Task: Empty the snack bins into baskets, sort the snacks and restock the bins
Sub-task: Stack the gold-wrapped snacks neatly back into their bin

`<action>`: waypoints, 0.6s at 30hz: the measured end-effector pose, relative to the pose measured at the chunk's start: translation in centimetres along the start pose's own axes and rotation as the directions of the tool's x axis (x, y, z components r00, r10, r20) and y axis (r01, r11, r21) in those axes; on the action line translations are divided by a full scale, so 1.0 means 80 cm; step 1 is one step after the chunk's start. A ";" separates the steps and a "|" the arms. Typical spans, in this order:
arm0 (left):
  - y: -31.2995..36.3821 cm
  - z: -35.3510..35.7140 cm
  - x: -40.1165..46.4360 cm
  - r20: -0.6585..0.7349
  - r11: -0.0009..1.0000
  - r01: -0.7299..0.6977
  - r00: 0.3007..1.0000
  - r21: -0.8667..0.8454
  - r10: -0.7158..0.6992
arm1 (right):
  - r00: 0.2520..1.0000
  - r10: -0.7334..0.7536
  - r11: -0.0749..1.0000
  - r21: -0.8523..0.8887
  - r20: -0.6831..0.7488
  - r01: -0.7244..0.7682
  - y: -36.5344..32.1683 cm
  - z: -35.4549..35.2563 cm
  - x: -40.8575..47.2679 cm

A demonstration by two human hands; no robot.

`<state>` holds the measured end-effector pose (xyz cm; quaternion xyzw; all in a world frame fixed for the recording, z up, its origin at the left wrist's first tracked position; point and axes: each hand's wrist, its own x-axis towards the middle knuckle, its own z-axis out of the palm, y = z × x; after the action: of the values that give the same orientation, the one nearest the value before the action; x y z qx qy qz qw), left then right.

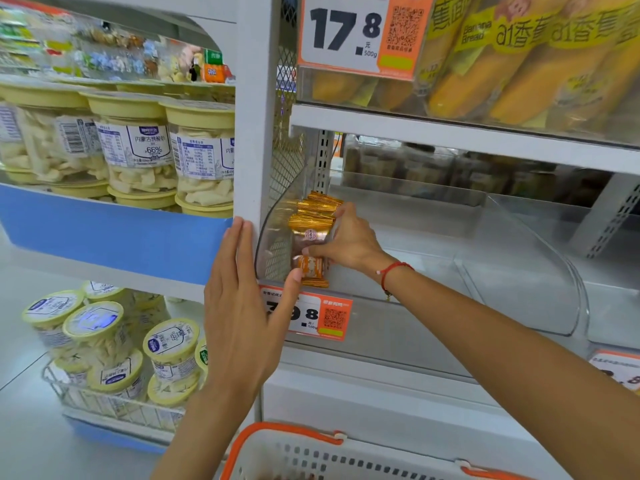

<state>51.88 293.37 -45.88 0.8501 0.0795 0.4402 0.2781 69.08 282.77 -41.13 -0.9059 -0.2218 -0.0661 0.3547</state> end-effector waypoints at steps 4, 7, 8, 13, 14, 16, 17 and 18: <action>-0.001 0.000 0.000 -0.007 1.000 -0.011 1.000 0.006 0.011 | 0.991 -0.118 0.992 0.053 0.062 0.114 0.002 -0.001 -0.001; -0.001 -0.001 0.000 -0.006 1.000 -0.011 1.000 0.003 0.011 | 0.986 -0.139 0.990 0.008 0.094 0.138 0.007 0.000 -0.002; -0.001 -0.001 0.000 -0.005 1.000 -0.012 1.000 0.003 0.012 | 0.985 -0.152 0.988 -0.012 0.079 0.154 0.005 -0.001 -0.004; -0.001 -0.003 0.001 0.004 1.000 -0.018 1.000 0.021 0.018 | 0.979 -0.206 0.965 -0.168 0.008 0.204 -0.006 0.001 -0.005; -0.001 -0.003 0.001 0.007 1.000 -0.015 1.000 0.021 0.015 | 0.981 -0.191 0.973 -0.126 0.018 0.192 -0.006 0.001 -0.005; -0.001 -0.004 0.001 0.010 1.000 -0.014 1.000 0.019 0.014 | 0.989 -0.145 0.989 -0.010 0.039 0.145 -0.006 -0.002 -0.005; -0.001 -0.004 0.001 0.008 1.000 -0.016 1.000 0.019 0.016 | 0.991 -0.125 0.992 0.031 0.042 0.124 -0.005 -0.003 -0.004; -0.002 -0.004 0.001 0.006 1.000 -0.018 1.000 0.020 0.018 | 0.993 -0.113 0.992 0.058 0.043 0.110 -0.005 -0.004 -0.003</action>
<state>51.73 293.63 -45.75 0.8548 0.0754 0.4394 0.2655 68.68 282.70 -40.75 -0.8831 -0.2820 -0.0586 0.3703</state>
